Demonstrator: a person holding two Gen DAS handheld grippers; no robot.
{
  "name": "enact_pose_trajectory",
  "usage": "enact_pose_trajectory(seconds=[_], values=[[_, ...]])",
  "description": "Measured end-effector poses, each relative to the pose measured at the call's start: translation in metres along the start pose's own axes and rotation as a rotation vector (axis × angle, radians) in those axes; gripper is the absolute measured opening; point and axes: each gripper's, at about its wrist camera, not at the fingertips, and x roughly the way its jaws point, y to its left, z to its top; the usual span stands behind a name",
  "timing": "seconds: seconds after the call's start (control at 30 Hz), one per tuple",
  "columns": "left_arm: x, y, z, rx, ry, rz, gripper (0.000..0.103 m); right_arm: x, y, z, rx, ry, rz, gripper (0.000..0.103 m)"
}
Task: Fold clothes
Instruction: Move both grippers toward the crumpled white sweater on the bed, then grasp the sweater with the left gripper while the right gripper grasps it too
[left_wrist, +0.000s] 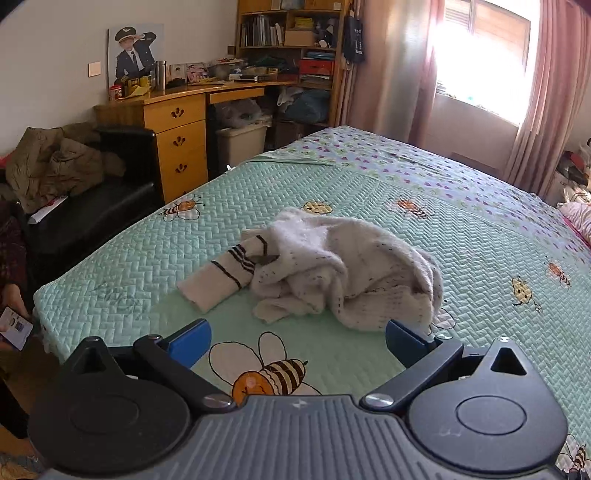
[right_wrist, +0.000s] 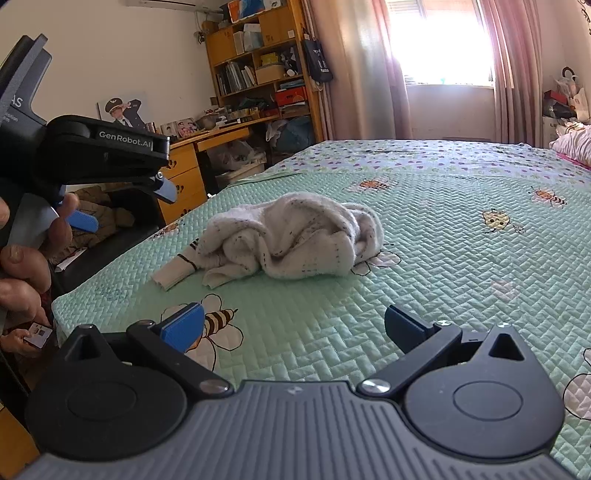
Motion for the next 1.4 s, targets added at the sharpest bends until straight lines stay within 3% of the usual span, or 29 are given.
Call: enact_pose_trajectory(seconds=[0.13,0.23,0.4,0.5,0.7,0.87,1.1,1.23,1.4], values=[[0.000,-0.015,0.001,0.037,-0.008,-0.037,0.101,0.001,-0.001,0.002,0.000,0.001,-0.001,0.103],[0.002,0.001,0.003,-0.011,-0.010,-0.090,0.101,0.003,-0.001,-0.001,-0.002,0.002,-0.001,0.103],[0.010,-0.023,0.002,-0.014,0.010,-0.018,0.101,0.000,-0.003,-0.004,-0.001,0.000,-0.002,0.103],[0.011,-0.022,-0.001,-0.023,0.020,-0.019,0.102,0.002,-0.005,-0.003,0.002,0.005,-0.006,0.103],[0.026,-0.007,-0.008,-0.017,0.041,-0.009,0.102,0.007,-0.003,-0.001,-0.024,0.014,-0.014,0.103],[0.063,0.018,-0.016,-0.047,0.117,0.009,0.101,0.025,0.006,0.014,-0.118,-0.008,-0.038,0.103],[0.128,0.034,0.008,-0.030,0.170,-0.052,0.095,0.109,0.009,0.065,-0.103,0.052,-0.031,0.103],[0.173,0.033,0.036,-0.024,0.176,-0.025,0.095,0.165,0.019,0.100,-0.141,0.076,-0.052,0.103],[0.250,0.024,0.063,-0.012,0.228,-0.010,0.098,0.249,0.008,0.119,-0.134,0.207,-0.103,0.103]])
